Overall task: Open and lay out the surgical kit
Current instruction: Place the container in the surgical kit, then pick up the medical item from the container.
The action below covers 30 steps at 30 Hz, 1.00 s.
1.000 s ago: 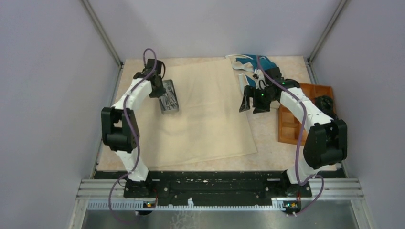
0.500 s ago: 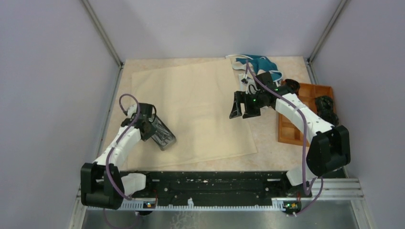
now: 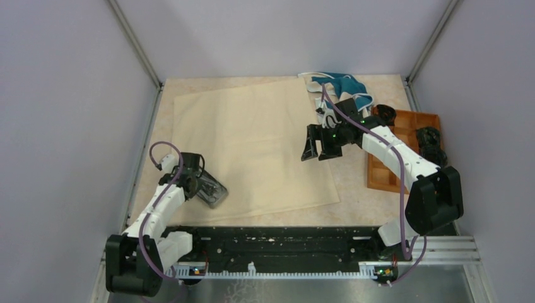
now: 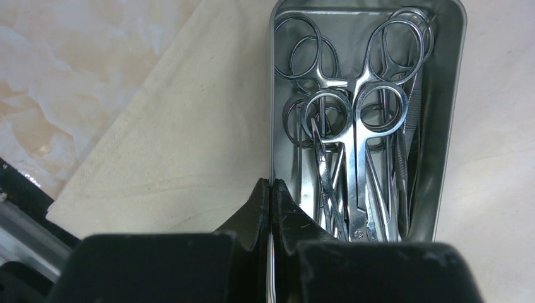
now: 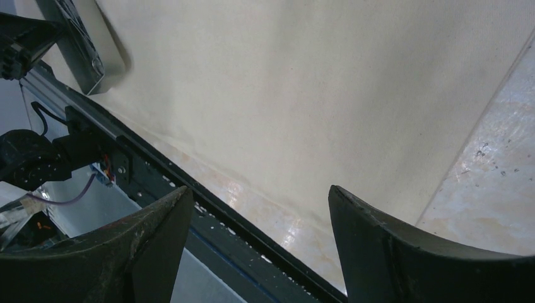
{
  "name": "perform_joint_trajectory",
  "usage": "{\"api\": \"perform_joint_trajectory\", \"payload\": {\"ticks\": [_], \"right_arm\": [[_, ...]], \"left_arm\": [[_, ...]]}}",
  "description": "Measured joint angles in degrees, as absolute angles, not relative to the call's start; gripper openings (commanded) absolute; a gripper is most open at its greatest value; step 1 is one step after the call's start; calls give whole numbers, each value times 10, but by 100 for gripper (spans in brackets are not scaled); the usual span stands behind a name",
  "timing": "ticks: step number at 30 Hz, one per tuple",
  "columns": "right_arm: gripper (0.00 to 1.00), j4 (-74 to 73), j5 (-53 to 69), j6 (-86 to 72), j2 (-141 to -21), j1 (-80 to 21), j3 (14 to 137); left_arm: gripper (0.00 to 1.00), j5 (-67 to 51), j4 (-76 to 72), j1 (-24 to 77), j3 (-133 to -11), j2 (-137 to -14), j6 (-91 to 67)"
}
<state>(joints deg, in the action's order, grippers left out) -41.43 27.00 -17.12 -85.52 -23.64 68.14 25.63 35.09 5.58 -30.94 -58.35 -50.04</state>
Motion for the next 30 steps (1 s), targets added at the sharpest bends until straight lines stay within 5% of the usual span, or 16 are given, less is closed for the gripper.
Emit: {"api": "perform_joint_trajectory", "payload": {"ticks": [3,4,7,12,19,25,30], "right_arm": [[79,-414,269,-171,-855,-236,681],[79,-414,269,-171,-855,-236,681],[79,-414,269,-171,-855,-236,681],[79,-414,269,-171,-855,-236,681],[79,-414,269,-171,-855,-236,681],[79,-414,269,-171,-855,-236,682],[79,-414,266,-171,-856,-236,682]], "left_arm": [[74,261,368,56,-302,-580,-523],[83,264,373,56,-303,-578,-531],[79,266,430,56,-336,-579,-576],[47,252,538,55,-441,-604,-614],[52,191,550,55,-487,-646,-564],[41,176,563,55,-530,-771,-559],[42,174,571,55,-568,-853,-569]]}}
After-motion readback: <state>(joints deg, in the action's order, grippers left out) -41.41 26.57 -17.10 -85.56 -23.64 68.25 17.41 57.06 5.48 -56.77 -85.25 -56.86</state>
